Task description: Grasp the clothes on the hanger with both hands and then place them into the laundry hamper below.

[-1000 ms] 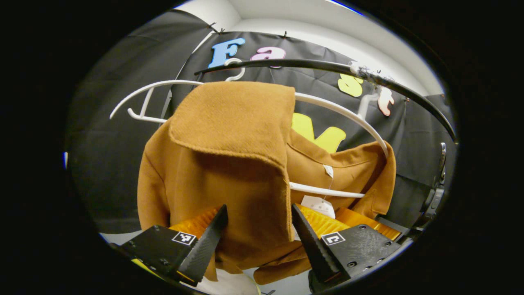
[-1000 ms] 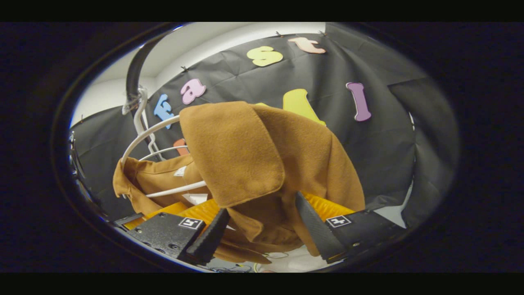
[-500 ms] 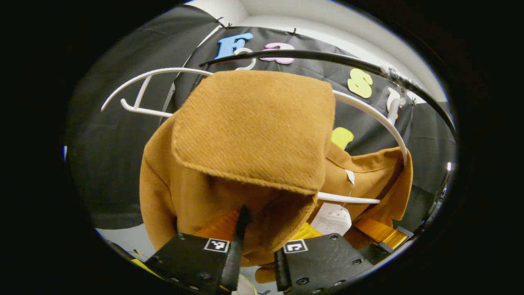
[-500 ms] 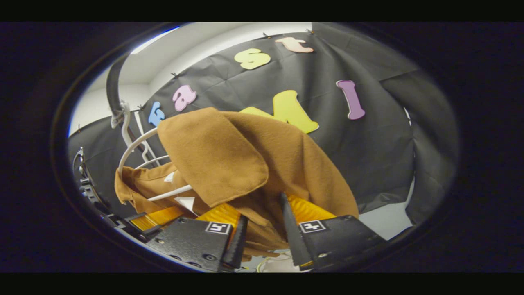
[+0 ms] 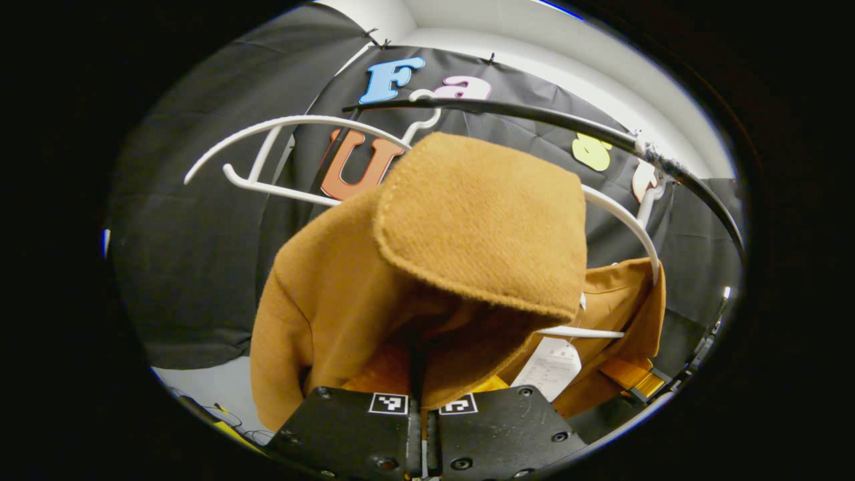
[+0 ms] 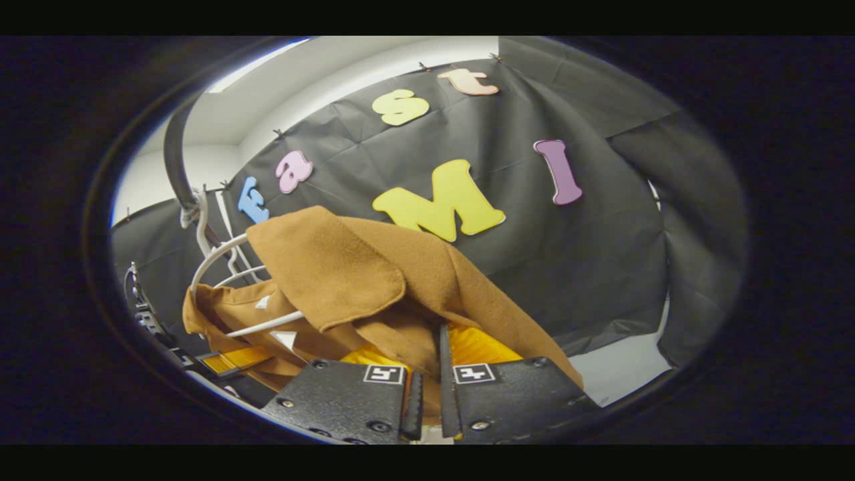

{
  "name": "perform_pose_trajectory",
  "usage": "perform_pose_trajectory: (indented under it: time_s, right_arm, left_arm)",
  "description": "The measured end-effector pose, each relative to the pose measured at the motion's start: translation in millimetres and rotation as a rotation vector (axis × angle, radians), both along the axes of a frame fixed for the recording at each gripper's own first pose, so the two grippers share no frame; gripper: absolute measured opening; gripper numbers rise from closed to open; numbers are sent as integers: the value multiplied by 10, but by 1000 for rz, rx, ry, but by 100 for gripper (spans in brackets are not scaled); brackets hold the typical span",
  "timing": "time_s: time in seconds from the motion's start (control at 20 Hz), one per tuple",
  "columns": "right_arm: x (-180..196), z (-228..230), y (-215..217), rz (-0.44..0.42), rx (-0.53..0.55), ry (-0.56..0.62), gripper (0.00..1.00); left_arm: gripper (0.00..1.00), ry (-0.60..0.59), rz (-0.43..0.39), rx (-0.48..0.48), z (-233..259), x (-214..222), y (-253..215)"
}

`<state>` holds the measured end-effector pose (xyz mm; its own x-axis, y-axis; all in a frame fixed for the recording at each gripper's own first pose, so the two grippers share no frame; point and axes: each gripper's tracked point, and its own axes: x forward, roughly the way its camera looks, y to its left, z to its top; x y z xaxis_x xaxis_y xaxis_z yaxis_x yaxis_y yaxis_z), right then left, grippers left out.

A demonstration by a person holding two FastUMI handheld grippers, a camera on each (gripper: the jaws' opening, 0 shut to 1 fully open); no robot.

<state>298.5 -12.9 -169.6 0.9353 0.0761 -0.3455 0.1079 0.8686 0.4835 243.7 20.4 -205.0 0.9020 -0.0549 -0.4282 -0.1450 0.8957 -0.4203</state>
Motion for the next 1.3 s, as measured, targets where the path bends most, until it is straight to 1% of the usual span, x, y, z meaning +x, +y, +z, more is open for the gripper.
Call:
perform_pose_trajectory:
  time_s: [0.1, 0.15, 0.2, 0.25, 0.4, 0.55, 0.6, 0.65, 0.7, 0.8, 0.85, 0.9, 1.1, 1.25, 1.3]
  right_arm:
    - [-46, 77, -59, -12, -6, -12, 11]
    - [-59, 130, -100, -21, -13, -20, 11]
    - [-87, 178, -156, -41, -19, -26, 12]
    - [-108, 231, -184, -51, -19, -37, 10]
    - [-146, 397, -283, -78, -14, -70, 11]
    - [-113, 450, -287, -59, 43, -77, 10]
    - [-140, 485, -312, -58, 73, -85, 11]
    - [-156, 527, -342, -63, 93, -95, 10]
    - [-143, 575, -354, -67, 102, -110, 11]
    - [-129, 561, -374, -70, 82, -109, 8]
    - [-125, 559, -389, -69, 77, -107, 8]
    - [-141, 603, -404, -65, 82, -113, 8]
    - [-55, 684, -604, -98, 101, -130, 8]
    - [4, 761, -706, -117, 145, -147, 8]
    - [24, 731, -764, -124, 147, -137, 7]
  left_arm:
    - [8, -13, 5, 11, 69, -83, 50]
    - [8, -25, 2, 11, 139, -152, 63]
    - [6, -41, -7, 3, 199, -188, 71]
    - [6, -50, -17, -2, 240, -173, 69]
    - [7, -78, -1, 7, 368, -224, 212]
    - [6, -89, 11, -9, 463, -238, 330]
    - [6, -94, 5, -16, 497, -255, 337]
    - [6, -104, -6, -18, 537, -290, 344]
    - [6, -114, -11, -10, 576, -310, 366]
    - [6, -119, -22, -2, 608, -326, 388]
    - [0, -119, -27, -9, 618, -337, 383]
    - [6, -125, -27, -16, 651, -358, 398]
    - [6, -157, -11, -10, 818, -373, 559]
    - [6, -163, -2, -21, 899, -364, 653]
    - [6, -164, -5, -21, 912, -353, 669]
